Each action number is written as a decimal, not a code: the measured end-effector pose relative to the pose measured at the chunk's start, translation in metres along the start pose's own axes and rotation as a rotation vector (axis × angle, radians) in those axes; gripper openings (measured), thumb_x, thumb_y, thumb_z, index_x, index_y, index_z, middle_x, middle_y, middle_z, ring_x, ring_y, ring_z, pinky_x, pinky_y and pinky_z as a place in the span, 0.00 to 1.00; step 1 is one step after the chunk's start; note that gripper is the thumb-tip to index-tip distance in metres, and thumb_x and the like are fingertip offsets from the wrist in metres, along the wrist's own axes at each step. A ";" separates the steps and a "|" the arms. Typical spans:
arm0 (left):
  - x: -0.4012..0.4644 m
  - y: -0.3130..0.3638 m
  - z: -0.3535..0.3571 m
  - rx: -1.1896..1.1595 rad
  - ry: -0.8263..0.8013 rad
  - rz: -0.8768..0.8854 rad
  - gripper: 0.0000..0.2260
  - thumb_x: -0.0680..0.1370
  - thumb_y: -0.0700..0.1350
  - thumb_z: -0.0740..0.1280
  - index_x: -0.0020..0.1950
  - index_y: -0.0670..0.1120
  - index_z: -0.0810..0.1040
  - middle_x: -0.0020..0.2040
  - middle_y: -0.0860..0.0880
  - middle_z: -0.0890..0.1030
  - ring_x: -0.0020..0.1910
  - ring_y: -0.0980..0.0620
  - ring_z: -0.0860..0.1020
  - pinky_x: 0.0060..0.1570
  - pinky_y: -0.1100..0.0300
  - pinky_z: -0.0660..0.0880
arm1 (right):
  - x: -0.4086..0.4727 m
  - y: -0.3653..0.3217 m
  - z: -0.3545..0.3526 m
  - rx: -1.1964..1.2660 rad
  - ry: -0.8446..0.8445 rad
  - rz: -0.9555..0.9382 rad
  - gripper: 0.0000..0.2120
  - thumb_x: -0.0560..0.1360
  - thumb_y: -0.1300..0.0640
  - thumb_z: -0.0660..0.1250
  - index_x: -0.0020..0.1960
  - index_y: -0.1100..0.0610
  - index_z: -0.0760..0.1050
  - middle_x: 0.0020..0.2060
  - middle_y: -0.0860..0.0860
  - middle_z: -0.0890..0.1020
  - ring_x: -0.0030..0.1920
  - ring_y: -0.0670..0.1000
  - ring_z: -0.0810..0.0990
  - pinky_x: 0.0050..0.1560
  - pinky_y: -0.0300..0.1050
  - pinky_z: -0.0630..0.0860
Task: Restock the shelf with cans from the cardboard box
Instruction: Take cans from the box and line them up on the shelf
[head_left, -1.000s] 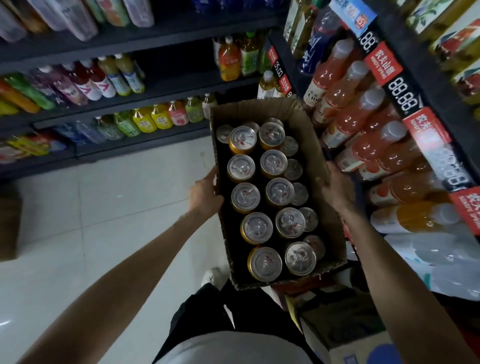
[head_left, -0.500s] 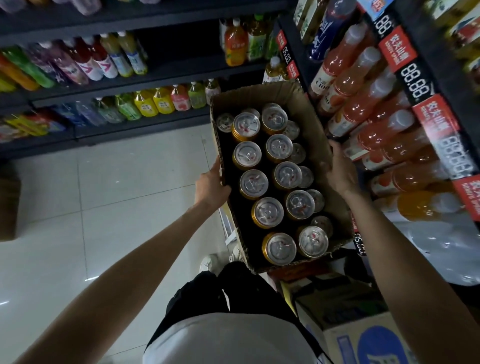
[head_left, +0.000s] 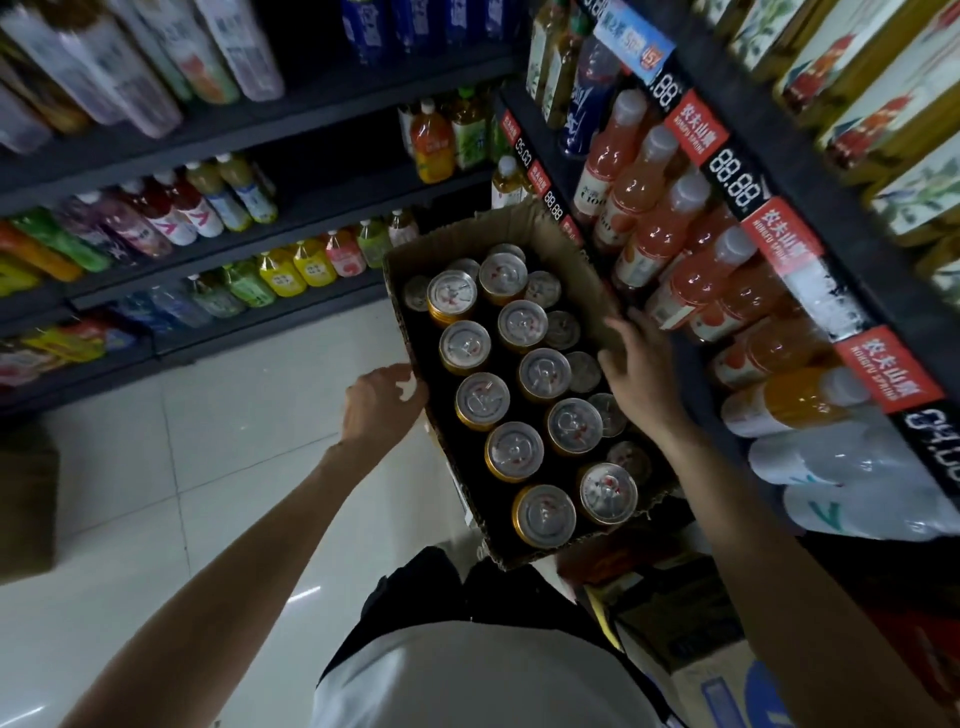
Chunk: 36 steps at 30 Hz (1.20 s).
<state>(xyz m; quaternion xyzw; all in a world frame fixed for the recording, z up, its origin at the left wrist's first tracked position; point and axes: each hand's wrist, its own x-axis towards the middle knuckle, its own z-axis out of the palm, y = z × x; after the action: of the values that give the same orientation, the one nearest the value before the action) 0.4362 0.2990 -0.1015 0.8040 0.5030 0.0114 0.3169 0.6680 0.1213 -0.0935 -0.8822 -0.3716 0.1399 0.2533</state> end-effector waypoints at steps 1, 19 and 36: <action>0.003 0.000 -0.009 0.024 0.073 0.070 0.12 0.75 0.49 0.67 0.57 0.47 0.81 0.52 0.47 0.83 0.47 0.47 0.81 0.47 0.58 0.75 | -0.004 -0.005 -0.002 0.030 0.008 -0.035 0.17 0.77 0.60 0.63 0.65 0.58 0.71 0.68 0.57 0.70 0.70 0.56 0.65 0.69 0.44 0.58; 0.195 0.107 -0.018 0.387 -0.661 1.009 0.39 0.64 0.49 0.77 0.71 0.52 0.63 0.69 0.48 0.69 0.67 0.49 0.66 0.63 0.59 0.63 | 0.023 -0.081 0.066 -0.008 -0.077 0.291 0.40 0.68 0.55 0.72 0.74 0.56 0.56 0.72 0.53 0.65 0.71 0.55 0.65 0.65 0.53 0.67; 0.207 0.152 -0.028 0.235 -0.742 1.189 0.29 0.62 0.51 0.79 0.59 0.49 0.74 0.55 0.53 0.78 0.53 0.53 0.76 0.45 0.64 0.70 | 0.023 -0.133 0.041 0.360 0.636 0.719 0.34 0.59 0.54 0.81 0.59 0.56 0.67 0.52 0.51 0.79 0.52 0.53 0.77 0.47 0.46 0.72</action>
<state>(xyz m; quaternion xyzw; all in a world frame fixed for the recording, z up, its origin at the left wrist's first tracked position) 0.6510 0.4369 -0.0623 0.9220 -0.1642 -0.1463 0.3187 0.5884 0.2316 -0.0562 -0.8955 0.0806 0.0046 0.4376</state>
